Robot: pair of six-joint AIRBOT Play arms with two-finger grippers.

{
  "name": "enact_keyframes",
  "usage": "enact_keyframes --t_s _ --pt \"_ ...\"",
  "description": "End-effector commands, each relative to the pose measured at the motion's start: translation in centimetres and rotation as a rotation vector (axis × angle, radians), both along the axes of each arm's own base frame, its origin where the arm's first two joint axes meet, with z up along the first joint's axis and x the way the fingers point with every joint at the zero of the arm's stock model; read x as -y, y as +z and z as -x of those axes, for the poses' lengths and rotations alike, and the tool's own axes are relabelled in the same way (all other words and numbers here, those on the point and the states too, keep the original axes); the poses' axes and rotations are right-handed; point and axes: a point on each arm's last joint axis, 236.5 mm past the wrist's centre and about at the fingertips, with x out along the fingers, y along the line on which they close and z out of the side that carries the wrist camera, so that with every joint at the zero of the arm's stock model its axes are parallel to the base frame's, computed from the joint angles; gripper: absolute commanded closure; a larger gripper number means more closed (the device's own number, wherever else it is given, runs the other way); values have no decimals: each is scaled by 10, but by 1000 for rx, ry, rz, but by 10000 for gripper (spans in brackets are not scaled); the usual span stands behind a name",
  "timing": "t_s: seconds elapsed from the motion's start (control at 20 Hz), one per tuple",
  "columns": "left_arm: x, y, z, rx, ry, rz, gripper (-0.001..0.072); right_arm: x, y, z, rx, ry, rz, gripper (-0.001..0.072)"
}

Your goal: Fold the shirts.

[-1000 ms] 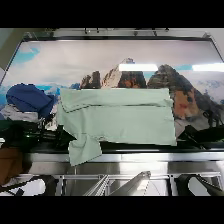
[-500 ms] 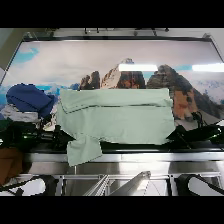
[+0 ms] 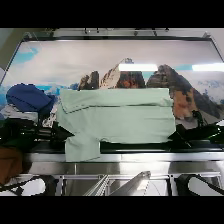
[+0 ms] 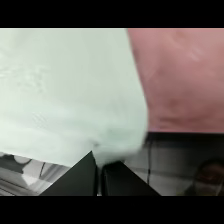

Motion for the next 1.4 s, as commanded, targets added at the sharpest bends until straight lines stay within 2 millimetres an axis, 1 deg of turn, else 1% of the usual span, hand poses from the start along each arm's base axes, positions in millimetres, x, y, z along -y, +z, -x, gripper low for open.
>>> enact_keyframes --t_s 0.0,0.05,0.1,0.15,0.25,0.3,0.35,0.4,0.45,0.5,0.6,0.7,0.8,0.95,1.05,1.1,1.2,1.3,1.35 --pt "0 38 -25 91 -6 82 672 -8 56 -27 139 -97 -103 689" --pt "-3 47 -33 130 -11 71 672 -5 73 -39 193 -134 -128 689" --pt "-7 55 -39 162 -19 52 678 0 86 -47 238 -143 -141 689" --pt "-10 62 -46 188 -21 35 678 5 93 -54 256 -148 -143 689" --pt "-17 73 -60 220 -17 15 678 11 92 -62 255 -157 -151 689" --pt "-19 77 -65 228 -19 11 678 12 86 -67 258 -165 -157 689" --pt "-22 78 -71 230 -23 7 678 16 77 -72 252 -178 -158 689" --pt "-28 75 -76 208 -27 -15 678 20 65 -77 235 -205 -156 689" --pt "-34 70 -81 191 -32 -36 678 22 58 -85 249 -217 -171 689" --pt "-39 70 -91 198 -35 -39 678 21 58 -97 291 -229 -208 689" --pt "-49 68 -116 206 -20 -50 678 23 66 -129 387 -272 -260 689" --pt "-56 61 -137 196 -16 -55 678 23 63 -158 426 -274 -229 689" --pt "-56 52 -155 189 -28 -55 679 18 58 -185 464 -228 -169 689" --pt "-50 36 -180 180 -59 -55 679 11 54 -225 516 -191 -94 689" --pt "-46 24 -193 161 -74 -52 679 8 49 -245 534 -177 -66 688" --pt "-43 18 -197 151 -82 -49 679 5 44 -252 532 -168 -64 689" --pt "-36 9 -198 133 -110 -36 680 -1 29 -256 508 -156 -69 688" --pt "-29 3 -195 114 -141 -18 682 -5 16 -250 480 -131 -63 689" --pt "-29 1 -196 113 -141 -19 691 -5 13 -247 474 -110 -48 689"
